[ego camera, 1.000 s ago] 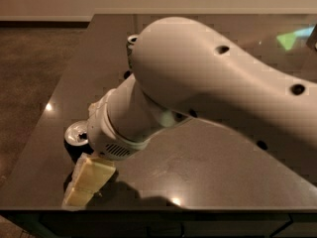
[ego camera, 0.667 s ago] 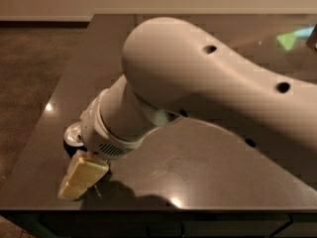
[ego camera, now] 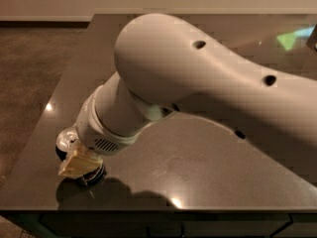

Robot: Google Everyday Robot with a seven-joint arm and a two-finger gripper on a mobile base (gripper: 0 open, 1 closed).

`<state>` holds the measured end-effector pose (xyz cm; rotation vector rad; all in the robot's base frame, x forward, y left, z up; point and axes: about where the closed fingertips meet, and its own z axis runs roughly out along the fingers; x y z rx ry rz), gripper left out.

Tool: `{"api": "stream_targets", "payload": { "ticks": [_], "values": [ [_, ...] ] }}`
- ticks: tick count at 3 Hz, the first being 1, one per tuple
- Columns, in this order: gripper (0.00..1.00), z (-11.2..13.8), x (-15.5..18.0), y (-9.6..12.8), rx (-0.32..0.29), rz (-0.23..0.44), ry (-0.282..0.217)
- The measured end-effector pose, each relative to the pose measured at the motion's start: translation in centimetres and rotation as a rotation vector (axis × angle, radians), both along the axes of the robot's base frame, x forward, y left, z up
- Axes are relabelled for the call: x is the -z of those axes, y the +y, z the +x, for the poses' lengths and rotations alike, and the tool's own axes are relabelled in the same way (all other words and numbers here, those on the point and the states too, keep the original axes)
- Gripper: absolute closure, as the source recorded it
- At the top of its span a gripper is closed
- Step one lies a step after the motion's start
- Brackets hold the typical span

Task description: Knock pepsi can over

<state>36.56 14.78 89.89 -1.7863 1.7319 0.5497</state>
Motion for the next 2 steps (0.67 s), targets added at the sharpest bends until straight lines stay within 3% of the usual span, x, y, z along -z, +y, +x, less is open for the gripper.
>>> {"api": "stream_targets", "payload": {
  "ticks": [1, 2],
  "values": [
    [0.87, 1.1, -0.6, -0.4, 0.029, -0.009, 0.003],
    [1.0, 2.4, -1.1, -1.2, 0.064, -0.033, 0.002]
  ]
}}
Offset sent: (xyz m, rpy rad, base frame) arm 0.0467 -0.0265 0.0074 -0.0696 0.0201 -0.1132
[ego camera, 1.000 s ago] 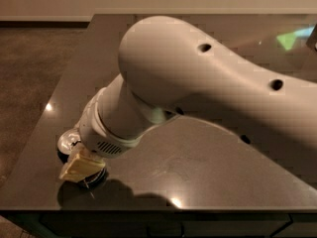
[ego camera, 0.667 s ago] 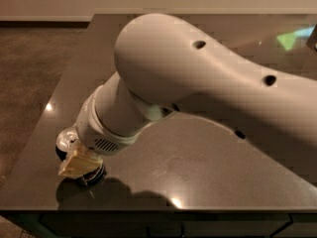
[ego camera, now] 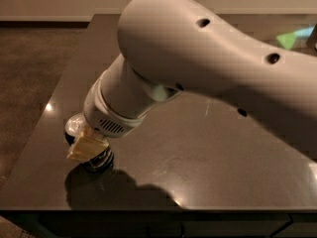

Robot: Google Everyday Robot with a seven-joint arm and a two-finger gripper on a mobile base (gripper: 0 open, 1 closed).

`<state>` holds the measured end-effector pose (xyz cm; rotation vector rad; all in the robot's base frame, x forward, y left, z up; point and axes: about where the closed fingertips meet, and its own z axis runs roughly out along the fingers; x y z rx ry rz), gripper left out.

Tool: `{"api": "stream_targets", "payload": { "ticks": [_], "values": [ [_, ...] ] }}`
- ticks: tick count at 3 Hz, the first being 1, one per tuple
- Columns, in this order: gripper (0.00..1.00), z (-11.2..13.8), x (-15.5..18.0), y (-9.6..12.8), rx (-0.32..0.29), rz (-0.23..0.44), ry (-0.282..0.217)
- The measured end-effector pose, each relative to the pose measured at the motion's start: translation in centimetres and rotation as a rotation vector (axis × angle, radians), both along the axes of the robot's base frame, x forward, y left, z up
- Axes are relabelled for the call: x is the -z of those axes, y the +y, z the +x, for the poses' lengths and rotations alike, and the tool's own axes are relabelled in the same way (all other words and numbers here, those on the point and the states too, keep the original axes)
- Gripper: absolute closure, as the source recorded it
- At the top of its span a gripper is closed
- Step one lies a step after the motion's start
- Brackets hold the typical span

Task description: Knock pepsi can over

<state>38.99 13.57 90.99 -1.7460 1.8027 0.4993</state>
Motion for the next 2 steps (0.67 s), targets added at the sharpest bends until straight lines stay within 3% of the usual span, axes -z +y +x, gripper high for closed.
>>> {"api": "stream_targets", "payload": {
  "ticks": [1, 2],
  "values": [
    [1.0, 1.8, -0.3, -1.1, 0.023, -0.068, -0.006],
    [1.0, 4.3, -0.1, -2.6, 0.026, -0.184, -0.014]
  ]
}}
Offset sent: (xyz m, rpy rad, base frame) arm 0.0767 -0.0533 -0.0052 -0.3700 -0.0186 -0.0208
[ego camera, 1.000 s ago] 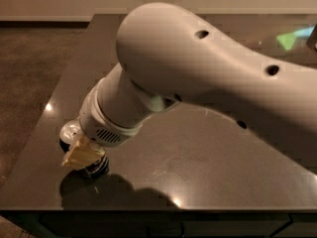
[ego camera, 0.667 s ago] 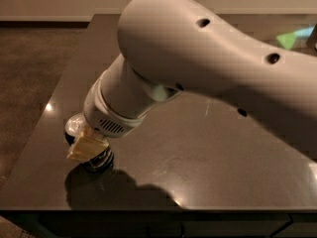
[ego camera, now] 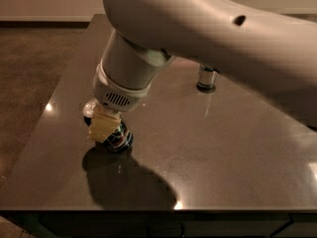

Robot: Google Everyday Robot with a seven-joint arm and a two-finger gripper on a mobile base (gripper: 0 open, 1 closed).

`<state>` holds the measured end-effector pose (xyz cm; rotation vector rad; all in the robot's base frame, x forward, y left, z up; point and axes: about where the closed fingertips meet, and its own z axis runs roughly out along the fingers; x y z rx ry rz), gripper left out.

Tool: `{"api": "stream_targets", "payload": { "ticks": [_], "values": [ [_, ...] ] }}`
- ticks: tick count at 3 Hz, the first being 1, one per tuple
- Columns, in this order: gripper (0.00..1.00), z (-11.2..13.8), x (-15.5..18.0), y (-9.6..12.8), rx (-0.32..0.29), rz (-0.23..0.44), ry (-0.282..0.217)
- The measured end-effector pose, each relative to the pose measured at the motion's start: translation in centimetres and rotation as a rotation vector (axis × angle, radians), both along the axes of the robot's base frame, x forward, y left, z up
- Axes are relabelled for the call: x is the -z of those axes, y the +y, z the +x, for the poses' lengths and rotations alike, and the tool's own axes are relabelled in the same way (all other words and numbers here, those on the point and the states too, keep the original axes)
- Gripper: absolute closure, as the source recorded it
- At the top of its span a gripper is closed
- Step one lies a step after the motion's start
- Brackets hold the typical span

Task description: Knock pepsi can over

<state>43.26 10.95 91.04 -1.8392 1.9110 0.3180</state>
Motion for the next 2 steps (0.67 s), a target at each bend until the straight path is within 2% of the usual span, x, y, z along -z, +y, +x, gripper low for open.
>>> {"api": "stream_targets", "payload": {
  "ticks": [1, 2],
  "values": [
    [1.0, 2.2, 0.4, -2.0, 0.003, -0.142, -0.008],
    [1.0, 3.7, -0.4, -4.4, 0.012, -0.213, -0.005]
  ]
}}
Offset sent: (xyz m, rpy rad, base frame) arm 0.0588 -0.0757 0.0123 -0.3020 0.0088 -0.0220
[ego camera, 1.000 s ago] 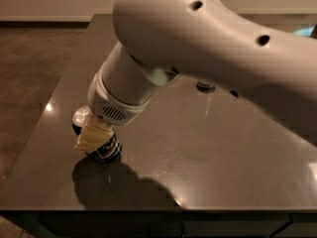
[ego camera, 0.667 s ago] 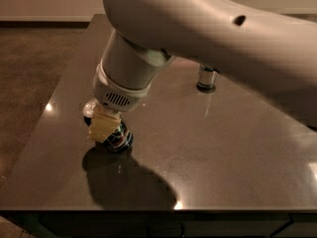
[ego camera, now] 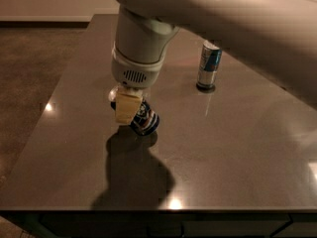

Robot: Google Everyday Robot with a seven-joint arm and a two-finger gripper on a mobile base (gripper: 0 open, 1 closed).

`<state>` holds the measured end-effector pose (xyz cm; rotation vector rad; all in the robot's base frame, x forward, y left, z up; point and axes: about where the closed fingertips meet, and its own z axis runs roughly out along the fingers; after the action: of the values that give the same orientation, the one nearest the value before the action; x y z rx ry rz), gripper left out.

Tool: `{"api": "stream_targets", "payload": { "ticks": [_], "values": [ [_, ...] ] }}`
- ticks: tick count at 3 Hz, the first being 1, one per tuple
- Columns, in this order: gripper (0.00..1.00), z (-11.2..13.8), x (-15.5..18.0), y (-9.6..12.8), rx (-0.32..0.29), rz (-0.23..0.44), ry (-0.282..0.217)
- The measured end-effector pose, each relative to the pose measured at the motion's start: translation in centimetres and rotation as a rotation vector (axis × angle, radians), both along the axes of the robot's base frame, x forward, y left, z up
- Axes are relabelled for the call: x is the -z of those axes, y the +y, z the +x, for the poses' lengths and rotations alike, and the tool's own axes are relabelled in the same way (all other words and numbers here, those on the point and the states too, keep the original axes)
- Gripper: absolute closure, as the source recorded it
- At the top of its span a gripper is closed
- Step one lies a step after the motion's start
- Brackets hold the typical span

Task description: Knock pepsi can over

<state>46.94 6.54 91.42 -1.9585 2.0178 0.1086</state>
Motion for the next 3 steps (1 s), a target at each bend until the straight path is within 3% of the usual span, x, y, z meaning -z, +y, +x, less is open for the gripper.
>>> {"api": "stream_targets", "payload": {
  "ticks": [1, 3],
  "values": [
    [1.0, 0.7, -0.3, -2.2, -0.01, -0.075, 0.0],
    [0.59, 1.0, 1.9, -4.2, -0.055, -0.217, 0.032]
  ]
}}
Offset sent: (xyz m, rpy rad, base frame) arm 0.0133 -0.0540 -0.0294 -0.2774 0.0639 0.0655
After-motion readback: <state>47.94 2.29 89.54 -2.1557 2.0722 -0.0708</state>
